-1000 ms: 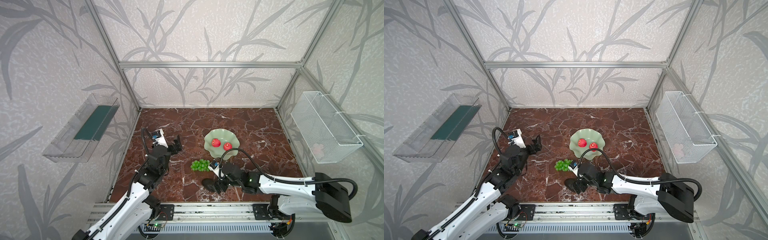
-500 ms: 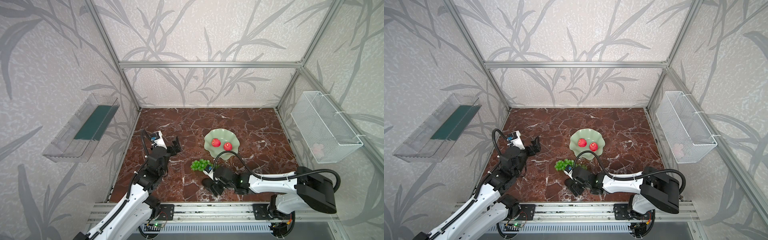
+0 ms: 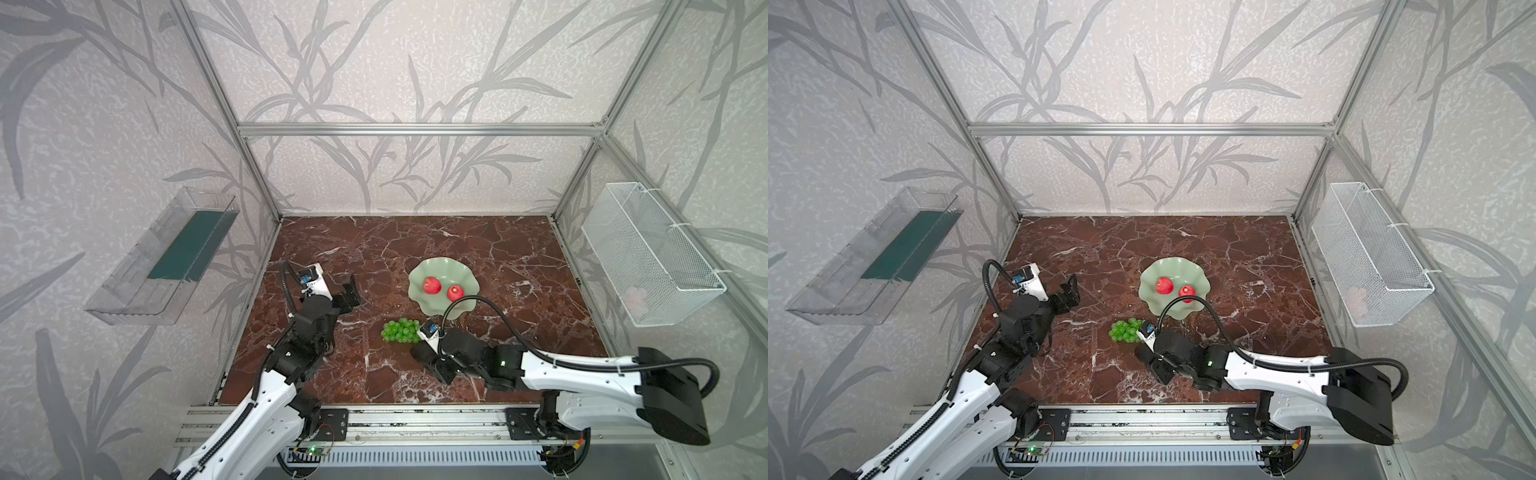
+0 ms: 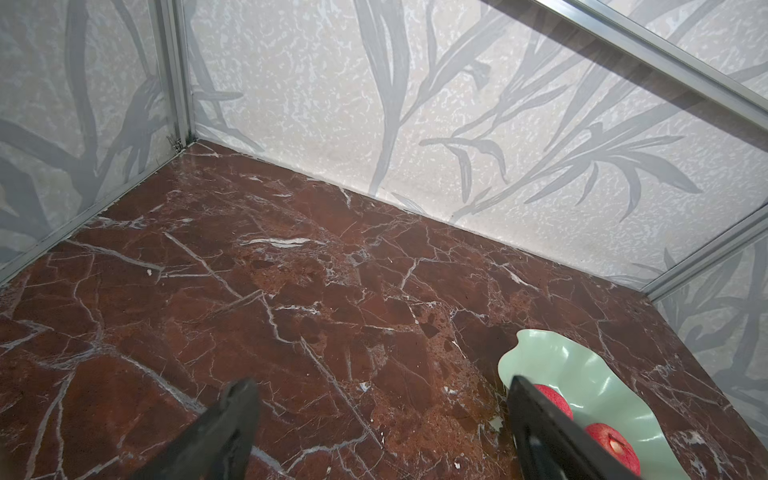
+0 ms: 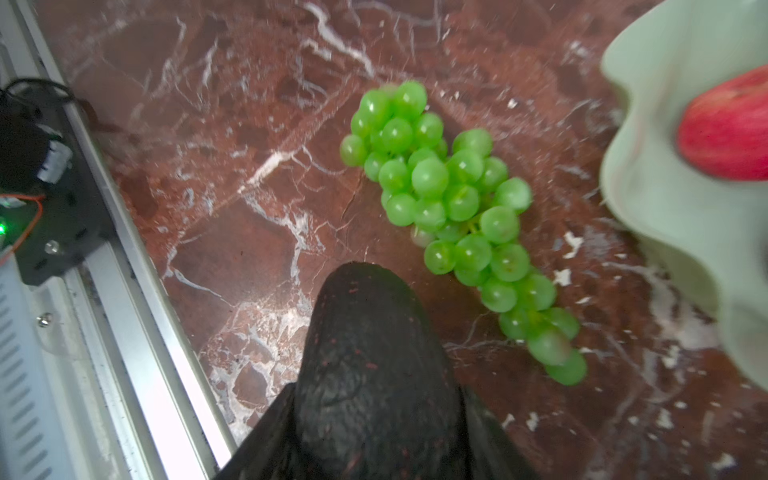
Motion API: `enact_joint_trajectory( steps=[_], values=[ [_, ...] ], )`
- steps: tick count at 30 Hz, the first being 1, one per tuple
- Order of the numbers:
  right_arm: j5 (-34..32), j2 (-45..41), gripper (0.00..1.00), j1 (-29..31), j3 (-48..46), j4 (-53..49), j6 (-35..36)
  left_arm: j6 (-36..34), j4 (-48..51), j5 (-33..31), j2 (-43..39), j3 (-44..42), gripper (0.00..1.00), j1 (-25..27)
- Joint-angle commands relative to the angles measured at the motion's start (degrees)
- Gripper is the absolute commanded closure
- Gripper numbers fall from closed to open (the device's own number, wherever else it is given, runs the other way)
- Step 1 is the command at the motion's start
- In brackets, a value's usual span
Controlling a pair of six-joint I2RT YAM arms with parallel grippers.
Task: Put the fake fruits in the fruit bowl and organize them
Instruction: 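Withdraw the left gripper while the right gripper grasps the dark avocado, then carry the avocado into the bowl beside the apples and release it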
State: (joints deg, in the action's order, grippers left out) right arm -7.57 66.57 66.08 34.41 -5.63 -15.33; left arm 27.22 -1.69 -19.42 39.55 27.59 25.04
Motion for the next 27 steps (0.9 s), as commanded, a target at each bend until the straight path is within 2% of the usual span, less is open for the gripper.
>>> enact_joint_trajectory(
  steps=[1,6,12,17,24,27],
  values=[
    [-5.1,-6.2,0.51,-3.5,2.4,-4.3,3.9,0.8,-0.2,-0.4,-0.4,-0.6,0.07,-0.4],
    [-1.9,-8.6,0.51,-18.3,3.8,-2.3,9.4,1.0,-0.2,0.9,-0.8,-0.4,0.06,-0.6],
    [6.3,1.3,0.52,-31.5,9.1,4.2,16.4,0.5,0.2,3.4,-1.3,-0.1,0.07,-0.5],
    [11.6,12.5,0.52,-36.4,15.5,6.9,21.5,0.4,0.2,5.1,-1.7,0.2,0.07,-0.6],
    [14.0,24.8,0.52,-39.0,23.9,10.2,26.0,1.0,-0.4,6.3,-1.3,-0.1,0.07,-0.6],
    [17.3,28.7,0.52,-40.3,26.3,10.2,27.2,0.7,-0.1,6.6,-1.2,0.3,0.06,-0.7]
  ],
)
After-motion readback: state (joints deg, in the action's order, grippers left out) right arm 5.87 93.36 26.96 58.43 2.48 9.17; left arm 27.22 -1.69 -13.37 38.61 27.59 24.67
